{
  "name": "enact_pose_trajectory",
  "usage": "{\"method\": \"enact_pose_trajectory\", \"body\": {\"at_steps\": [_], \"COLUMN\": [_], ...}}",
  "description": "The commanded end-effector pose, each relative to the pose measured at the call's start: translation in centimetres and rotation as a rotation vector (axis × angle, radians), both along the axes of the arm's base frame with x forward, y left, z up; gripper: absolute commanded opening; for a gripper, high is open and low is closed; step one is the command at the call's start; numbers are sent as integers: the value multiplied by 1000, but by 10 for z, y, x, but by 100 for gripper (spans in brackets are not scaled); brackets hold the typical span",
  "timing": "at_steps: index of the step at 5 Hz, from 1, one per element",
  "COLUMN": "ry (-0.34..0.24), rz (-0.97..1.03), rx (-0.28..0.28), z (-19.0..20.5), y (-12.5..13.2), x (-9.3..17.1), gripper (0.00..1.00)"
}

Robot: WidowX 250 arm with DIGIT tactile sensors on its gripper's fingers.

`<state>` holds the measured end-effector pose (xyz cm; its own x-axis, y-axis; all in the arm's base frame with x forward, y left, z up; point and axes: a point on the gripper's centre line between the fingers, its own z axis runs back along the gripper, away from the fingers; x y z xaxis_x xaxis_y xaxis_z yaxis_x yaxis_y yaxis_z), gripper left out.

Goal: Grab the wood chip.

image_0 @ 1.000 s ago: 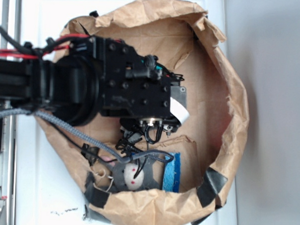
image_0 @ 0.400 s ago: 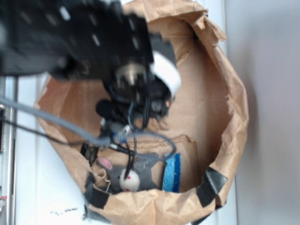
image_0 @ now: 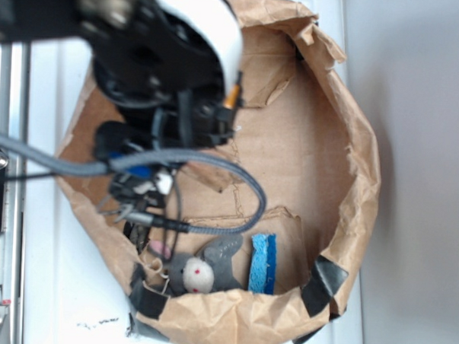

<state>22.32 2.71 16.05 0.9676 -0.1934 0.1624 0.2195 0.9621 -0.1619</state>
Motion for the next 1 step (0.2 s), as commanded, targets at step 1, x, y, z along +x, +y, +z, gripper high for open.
{"method": "enact_pose_trajectory", "body": {"at_steps": [1], "ry": [-108], "rz": [107], "rx": [55], "z": [30], "y": [-9], "x": [-1], "gripper": [0]}}
